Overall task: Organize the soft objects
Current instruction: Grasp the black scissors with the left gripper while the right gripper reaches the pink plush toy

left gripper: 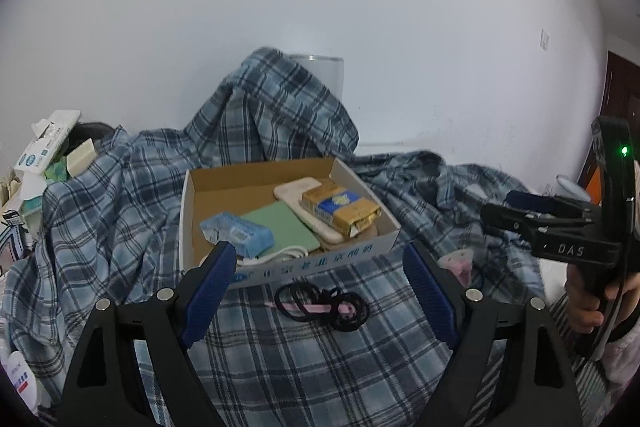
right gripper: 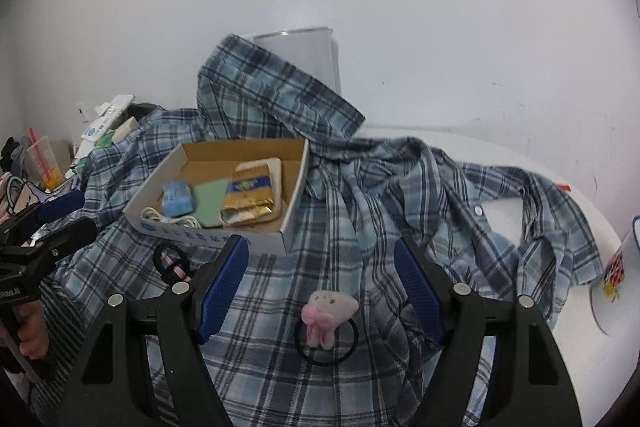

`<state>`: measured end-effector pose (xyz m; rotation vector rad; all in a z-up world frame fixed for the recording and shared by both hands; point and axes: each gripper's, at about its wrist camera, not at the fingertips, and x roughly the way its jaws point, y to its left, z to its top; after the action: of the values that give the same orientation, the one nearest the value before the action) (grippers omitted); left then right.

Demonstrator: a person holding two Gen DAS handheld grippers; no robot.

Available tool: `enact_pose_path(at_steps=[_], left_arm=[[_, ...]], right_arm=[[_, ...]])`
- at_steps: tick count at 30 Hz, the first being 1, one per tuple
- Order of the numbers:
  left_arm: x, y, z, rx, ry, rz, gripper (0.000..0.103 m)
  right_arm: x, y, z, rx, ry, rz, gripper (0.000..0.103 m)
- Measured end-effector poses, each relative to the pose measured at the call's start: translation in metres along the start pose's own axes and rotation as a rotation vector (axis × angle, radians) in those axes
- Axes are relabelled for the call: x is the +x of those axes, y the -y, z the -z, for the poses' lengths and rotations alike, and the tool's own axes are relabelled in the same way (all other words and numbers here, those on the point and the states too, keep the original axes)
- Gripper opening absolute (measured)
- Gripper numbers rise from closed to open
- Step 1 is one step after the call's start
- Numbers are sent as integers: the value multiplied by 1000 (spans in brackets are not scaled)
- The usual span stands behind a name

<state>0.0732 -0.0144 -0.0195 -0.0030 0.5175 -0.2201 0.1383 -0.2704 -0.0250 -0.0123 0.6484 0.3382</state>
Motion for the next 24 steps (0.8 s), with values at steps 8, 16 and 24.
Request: enact_pose_path(at_steps=[8,16,24], left_arm=[[14,-1,10,10,-39,0,87],[17,-2,10,2,-58,6,87],[40,-11,6,10,-194,26,87]], right_arm=[[13,4,11,10,-35,-7,74],[15,4,14,0,-41,-10,74],[16,4,15,-4,-43,-20,74]])
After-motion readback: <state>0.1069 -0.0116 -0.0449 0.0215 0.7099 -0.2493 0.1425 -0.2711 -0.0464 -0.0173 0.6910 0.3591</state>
